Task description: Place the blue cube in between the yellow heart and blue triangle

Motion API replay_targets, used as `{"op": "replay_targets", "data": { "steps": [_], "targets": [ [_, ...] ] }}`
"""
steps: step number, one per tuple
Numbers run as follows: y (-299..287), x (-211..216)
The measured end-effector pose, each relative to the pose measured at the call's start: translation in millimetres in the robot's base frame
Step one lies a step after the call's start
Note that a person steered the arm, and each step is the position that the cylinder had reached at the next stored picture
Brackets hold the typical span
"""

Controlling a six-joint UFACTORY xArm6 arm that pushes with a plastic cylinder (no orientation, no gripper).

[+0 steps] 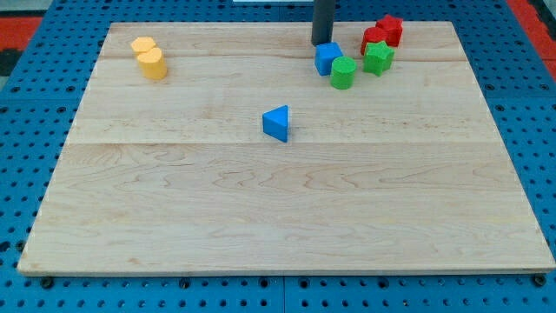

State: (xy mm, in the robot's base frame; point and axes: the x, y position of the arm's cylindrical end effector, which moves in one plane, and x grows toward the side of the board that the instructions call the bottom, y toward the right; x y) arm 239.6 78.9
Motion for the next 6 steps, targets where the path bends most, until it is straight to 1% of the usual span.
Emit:
{"op": "replay_targets", "data": {
  "steps": [1,2,3,5,6],
  "targets": [
    [42.4,10.6],
    [45.2,32.7],
    [13.9,34.9],
    [-75.5,34.9],
    [-111.9,42.4]
  ]
}}
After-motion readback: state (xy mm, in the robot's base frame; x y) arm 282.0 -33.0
